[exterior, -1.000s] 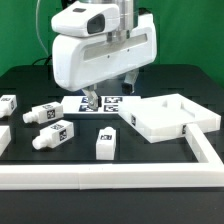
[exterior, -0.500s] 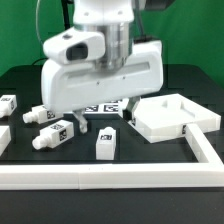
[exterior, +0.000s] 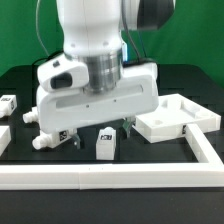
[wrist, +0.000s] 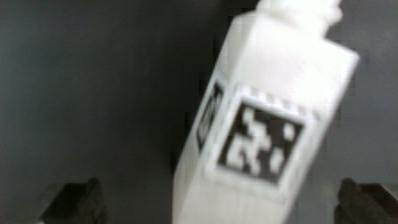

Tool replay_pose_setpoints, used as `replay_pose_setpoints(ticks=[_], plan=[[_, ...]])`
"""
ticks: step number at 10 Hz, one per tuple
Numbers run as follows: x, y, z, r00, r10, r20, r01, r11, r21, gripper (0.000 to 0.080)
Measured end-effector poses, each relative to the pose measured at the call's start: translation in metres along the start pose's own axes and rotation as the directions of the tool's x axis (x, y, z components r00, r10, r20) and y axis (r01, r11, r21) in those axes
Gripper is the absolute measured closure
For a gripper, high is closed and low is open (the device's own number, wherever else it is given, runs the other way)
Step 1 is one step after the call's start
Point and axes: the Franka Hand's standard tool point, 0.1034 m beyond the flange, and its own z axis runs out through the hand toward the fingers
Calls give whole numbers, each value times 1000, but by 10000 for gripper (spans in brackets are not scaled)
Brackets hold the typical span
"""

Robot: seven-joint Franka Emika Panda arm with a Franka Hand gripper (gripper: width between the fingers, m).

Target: Assemble one leg

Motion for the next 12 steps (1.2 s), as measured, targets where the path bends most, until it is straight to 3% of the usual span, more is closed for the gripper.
replay_pose_setpoints(ticks=[2, 5, 7, 9, 10, 12], plan=[[-4, -11, 14, 999, 43, 18, -43, 999, 3, 150], [-4, -14, 15, 999, 33, 18, -33, 999, 3, 176], [-4, -14, 15, 999, 33, 18, -33, 999, 3, 520], [-5, -14, 15, 999, 35, 15, -35, 999, 1, 515], [-17, -15, 14, 999, 42, 4, -42, 999, -6, 515], [-63, -14, 0, 997, 67, 32, -66, 998, -13, 515]])
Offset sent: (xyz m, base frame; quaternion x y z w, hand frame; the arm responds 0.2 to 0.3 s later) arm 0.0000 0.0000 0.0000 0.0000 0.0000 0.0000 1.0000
